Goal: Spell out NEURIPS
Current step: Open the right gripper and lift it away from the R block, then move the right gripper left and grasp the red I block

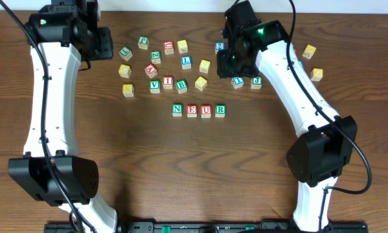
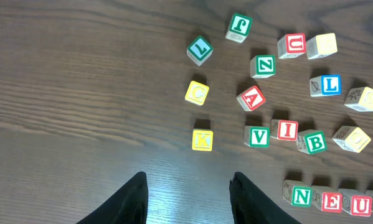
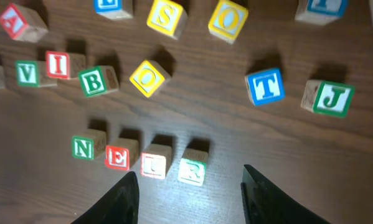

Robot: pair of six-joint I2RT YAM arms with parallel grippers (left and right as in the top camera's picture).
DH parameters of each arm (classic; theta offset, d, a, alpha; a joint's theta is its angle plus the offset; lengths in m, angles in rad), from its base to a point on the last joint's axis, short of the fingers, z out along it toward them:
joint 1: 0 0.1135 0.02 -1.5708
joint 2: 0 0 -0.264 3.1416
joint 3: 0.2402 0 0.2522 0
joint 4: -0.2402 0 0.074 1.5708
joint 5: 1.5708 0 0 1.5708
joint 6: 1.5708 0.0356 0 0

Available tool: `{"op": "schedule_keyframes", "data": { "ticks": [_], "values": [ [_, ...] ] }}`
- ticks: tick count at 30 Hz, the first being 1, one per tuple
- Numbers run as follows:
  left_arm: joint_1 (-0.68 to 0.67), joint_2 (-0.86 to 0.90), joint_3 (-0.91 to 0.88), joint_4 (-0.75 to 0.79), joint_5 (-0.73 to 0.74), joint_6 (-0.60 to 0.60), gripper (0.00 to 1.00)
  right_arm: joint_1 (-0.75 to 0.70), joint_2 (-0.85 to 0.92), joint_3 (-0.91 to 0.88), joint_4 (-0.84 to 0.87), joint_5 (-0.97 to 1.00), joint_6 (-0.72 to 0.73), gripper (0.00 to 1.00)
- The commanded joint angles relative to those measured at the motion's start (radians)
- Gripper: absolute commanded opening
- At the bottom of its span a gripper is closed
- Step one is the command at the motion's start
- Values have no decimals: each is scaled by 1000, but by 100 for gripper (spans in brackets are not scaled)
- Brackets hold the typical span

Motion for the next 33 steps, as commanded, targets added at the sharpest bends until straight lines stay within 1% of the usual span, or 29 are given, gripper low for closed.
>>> {"op": "schedule_keyframes", "data": {
  "ticks": [1, 6, 11, 15, 21, 26, 29, 33],
  "values": [
    [-3, 0, 15, -2, -9, -4, 42, -3, -19, 36, 3, -4, -18, 48],
    [-3, 0, 15, -2, -9, -4, 42, -3, -19, 36, 15, 2, -18, 48],
    [-3, 0, 15, -2, -9, -4, 43, 14, -14, 36, 91, 11, -16, 48],
    [-3, 0, 15, -2, -9, -4, 42, 49, -10, 36, 139, 51, 17, 49],
    [-3, 0, 15, -2, -9, -4, 43, 72, 4, 36, 204, 35, 67, 51],
    [-3, 0, 15, -2, -9, -4, 43, 133, 76, 36, 325, -36, 95, 54],
    [-3, 0, 15, -2, -9, -4, 42, 166, 129, 39, 402, -45, 111, 56],
    [-3, 0, 15, -2, -9, -4, 43, 208, 200, 52, 465, -35, 110, 57]
  ]
}}
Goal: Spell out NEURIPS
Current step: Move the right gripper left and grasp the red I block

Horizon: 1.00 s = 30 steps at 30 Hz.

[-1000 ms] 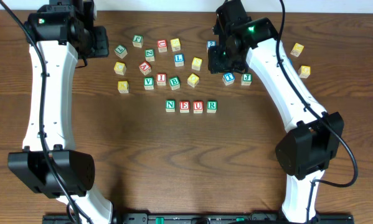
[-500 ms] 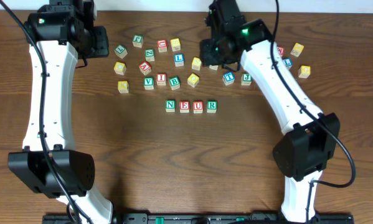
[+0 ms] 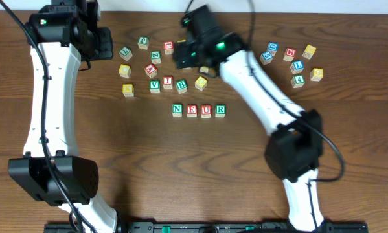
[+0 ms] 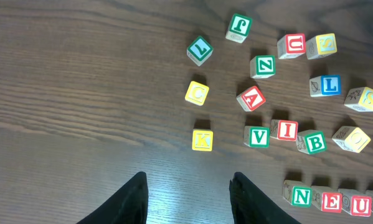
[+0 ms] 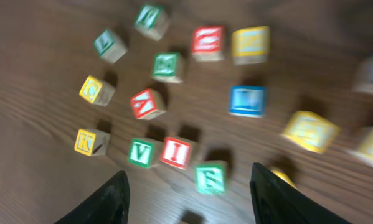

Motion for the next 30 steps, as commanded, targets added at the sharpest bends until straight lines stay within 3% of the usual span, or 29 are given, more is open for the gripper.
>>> {"op": "schedule_keyframes", "data": {
  "ticks": [1, 30],
  "values": [
    [-3, 0, 15, -2, -9, -3, 42, 42, 84, 26, 30, 2, 22, 57],
    [-3, 0, 15, -2, -9, -3, 43, 91, 264, 29, 166, 96, 101, 48]
  ]
}}
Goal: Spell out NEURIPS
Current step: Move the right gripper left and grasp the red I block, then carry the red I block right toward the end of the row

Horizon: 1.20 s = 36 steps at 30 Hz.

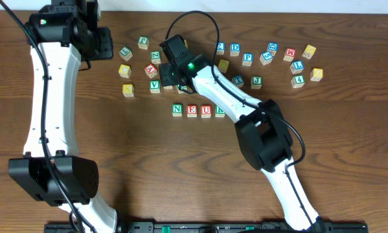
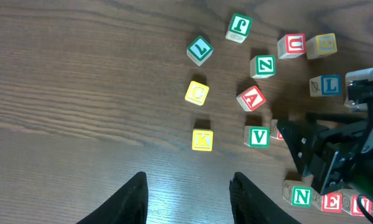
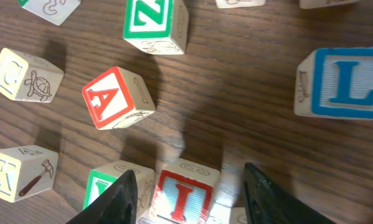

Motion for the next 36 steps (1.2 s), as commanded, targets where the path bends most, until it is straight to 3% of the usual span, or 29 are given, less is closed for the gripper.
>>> {"op": "schedule_keyframes", "data": {
  "ticks": [1, 24, 36],
  "values": [
    [-3, 0, 15, -2, -9, -4, 43, 11, 36, 26, 5, 16, 15, 48],
    [-3, 0, 15, -2, -9, -4, 43, 33, 40, 26, -2, 99, 14, 42],
    [-3, 0, 15, -2, -9, -4, 42, 32, 40, 26, -23, 110, 14, 28]
  ]
}}
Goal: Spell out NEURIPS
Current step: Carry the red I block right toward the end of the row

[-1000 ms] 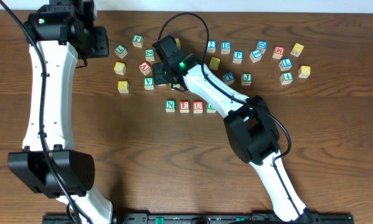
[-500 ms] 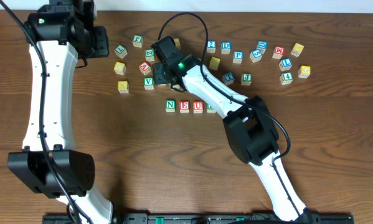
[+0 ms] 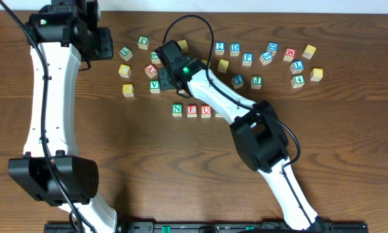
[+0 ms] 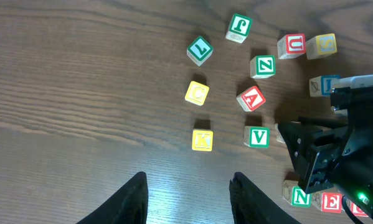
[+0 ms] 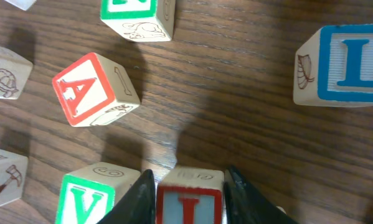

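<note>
The red I block [image 5: 189, 200] stands on the table beside the green V block [image 5: 88, 198]. My right gripper [image 5: 189, 175] is shut on the I block, one finger against each side. In the overhead view the gripper [image 3: 168, 79] hides the block. The row N [image 3: 177, 110], E [image 3: 192, 110], U [image 3: 206, 110] lies nearer the table's middle. Its R is mostly hidden under the right arm. At the back left my left gripper [image 4: 189, 179] hangs open above bare wood, holding nothing.
Loose blocks crowd round the I: red A [image 5: 93, 87], blue L [image 5: 354, 62], green N [image 5: 136, 15]. Yellow K [image 4: 202, 140] and C [image 4: 197, 93] lie further left. More letter blocks [image 3: 265, 55] sit in a band at the back right.
My right gripper stood open just over the I block, one finger on each side. Now it sits lower and its fingers are shut on the block. The left arm is unchanged.
My right gripper hung open at the back right near the T and J blocks, with N E U R laid out. Then it was over the left cluster, then open astride the I block, and now it grips that block. The left arm stayed put.
</note>
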Robot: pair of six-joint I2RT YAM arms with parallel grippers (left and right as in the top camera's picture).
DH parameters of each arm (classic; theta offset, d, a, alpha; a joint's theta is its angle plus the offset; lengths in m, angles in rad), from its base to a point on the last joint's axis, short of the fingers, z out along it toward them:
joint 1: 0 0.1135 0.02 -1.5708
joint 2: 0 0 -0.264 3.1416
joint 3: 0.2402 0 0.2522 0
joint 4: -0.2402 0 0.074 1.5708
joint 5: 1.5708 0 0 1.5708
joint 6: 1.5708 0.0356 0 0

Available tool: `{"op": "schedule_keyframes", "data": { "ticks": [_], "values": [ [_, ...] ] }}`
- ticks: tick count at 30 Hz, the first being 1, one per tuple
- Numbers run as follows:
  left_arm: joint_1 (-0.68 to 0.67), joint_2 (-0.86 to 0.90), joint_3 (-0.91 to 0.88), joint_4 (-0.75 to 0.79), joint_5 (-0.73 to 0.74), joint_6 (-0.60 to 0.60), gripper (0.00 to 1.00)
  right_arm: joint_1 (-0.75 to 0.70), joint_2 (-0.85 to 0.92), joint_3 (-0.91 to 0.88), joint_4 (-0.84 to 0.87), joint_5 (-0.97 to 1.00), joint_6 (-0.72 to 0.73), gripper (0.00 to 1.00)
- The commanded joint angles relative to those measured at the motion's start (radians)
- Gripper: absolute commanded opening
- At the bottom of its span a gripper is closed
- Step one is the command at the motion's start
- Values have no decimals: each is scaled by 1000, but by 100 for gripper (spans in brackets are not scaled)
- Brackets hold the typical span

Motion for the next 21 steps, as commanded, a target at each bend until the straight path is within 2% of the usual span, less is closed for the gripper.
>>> {"op": "schedule_keyframes", "data": {
  "ticks": [1, 7, 14, 21],
  "values": [
    [-3, 0, 15, -2, -8, -2, 43, 6, 19, 25, -9, 22, 7, 26],
    [-3, 0, 15, -2, -8, -2, 43, 5, 19, 25, -27, 31, 7, 23],
    [-3, 0, 15, -2, -8, -2, 43, 6, 19, 25, -63, 30, 7, 28],
    [-3, 0, 15, -2, -8, -2, 42, 6, 19, 25, -95, 29, 7, 27]
  ]
}}
